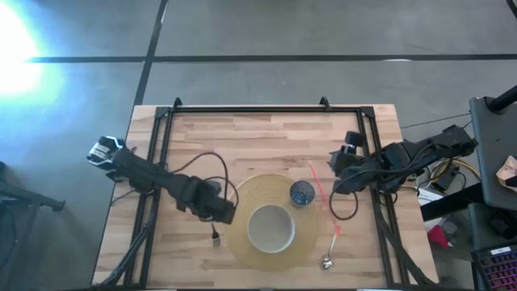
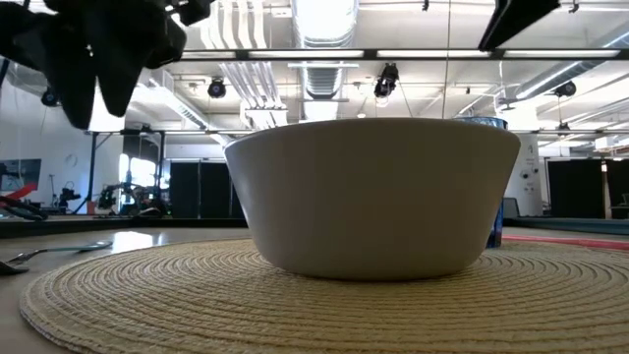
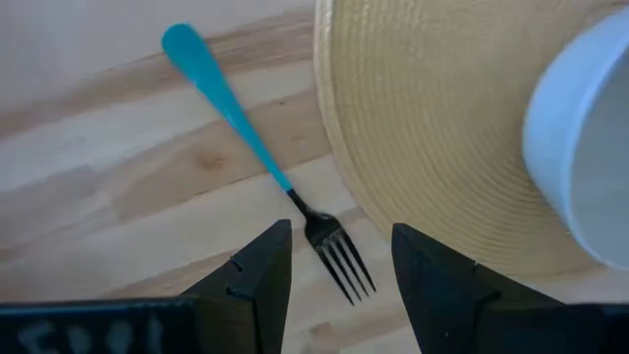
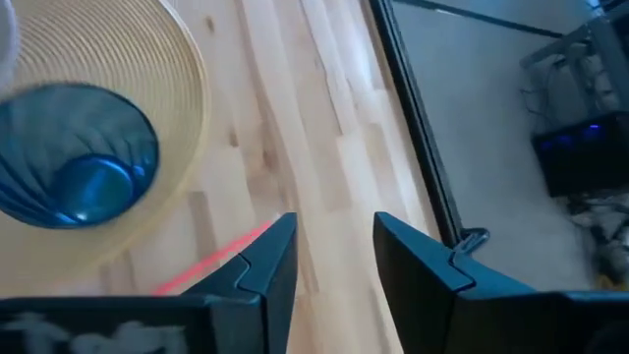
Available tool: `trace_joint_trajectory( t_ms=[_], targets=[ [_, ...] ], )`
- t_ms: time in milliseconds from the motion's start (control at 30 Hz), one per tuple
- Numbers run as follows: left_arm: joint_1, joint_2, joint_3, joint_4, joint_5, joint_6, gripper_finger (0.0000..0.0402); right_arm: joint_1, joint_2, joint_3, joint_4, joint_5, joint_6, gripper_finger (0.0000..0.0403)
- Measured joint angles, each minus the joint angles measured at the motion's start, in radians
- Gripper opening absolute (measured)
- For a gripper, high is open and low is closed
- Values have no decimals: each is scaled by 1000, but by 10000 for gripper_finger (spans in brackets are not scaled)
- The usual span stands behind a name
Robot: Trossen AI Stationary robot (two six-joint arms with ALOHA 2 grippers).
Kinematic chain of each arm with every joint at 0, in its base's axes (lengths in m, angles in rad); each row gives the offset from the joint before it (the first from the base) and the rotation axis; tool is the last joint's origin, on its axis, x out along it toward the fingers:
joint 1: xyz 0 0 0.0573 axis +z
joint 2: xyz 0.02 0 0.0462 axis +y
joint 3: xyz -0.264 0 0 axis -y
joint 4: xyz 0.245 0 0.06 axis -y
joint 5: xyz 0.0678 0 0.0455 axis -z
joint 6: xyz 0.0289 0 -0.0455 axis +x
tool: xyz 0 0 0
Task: Pick & Place Utensil
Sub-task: Put the blue fork into the white bowl on the brown mat
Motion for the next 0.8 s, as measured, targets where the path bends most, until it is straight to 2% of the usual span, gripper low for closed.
trace_joint_trajectory(
  t_ms=[200,533,700,800],
  targets=[
    [-8,44,0,0,1,-29,163,0,0,-66,3,93,-3,123],
    [-22,108,0,-6,22,-62,163,-1,0,-67,30,99,30,129],
    [-22,127,0,-3,82,-57,163,0,0,-51,29,101,37,134],
    [-22,132,0,-3,82,-56,163,0,0,-52,29,101,37,133]
  ],
)
